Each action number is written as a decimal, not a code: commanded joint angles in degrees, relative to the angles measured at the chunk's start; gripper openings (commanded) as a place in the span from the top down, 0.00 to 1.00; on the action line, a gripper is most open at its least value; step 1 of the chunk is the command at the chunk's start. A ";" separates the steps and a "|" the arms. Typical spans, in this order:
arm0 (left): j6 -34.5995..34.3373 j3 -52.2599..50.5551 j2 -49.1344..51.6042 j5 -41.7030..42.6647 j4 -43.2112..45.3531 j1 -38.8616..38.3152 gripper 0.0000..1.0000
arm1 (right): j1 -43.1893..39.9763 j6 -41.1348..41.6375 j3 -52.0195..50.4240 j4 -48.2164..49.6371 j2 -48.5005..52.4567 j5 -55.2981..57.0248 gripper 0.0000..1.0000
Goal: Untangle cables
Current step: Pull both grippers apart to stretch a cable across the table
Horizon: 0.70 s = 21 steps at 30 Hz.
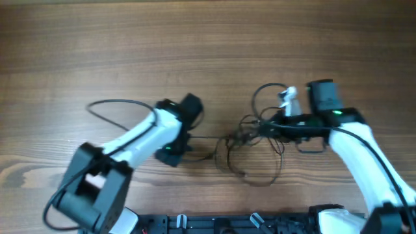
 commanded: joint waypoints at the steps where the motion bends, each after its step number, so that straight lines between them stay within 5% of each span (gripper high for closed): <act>1: 1.14 0.09 -8.41 -12.57 -6.10 10.91 0.96 | -9.86 -3.45 2.12 -1.92 -7.82 1.81 0.95; 6: 10.95 0.09 -20.79 -11.91 -4.57 26.62 0.96 | -22.29 -1.95 2.12 -2.56 -14.95 5.38 0.95; 11: 25.68 0.09 -31.15 -8.09 1.05 38.71 0.96 | -29.83 9.18 2.12 -2.54 -15.28 17.46 0.96; 17: 26.32 0.09 -34.80 -6.91 1.55 49.42 0.96 | -33.92 18.25 2.10 -3.02 -15.06 32.02 0.96; 21: 30.40 0.07 -33.31 6.99 4.50 53.75 0.96 | -34.38 15.80 2.08 -3.02 -15.04 28.63 0.95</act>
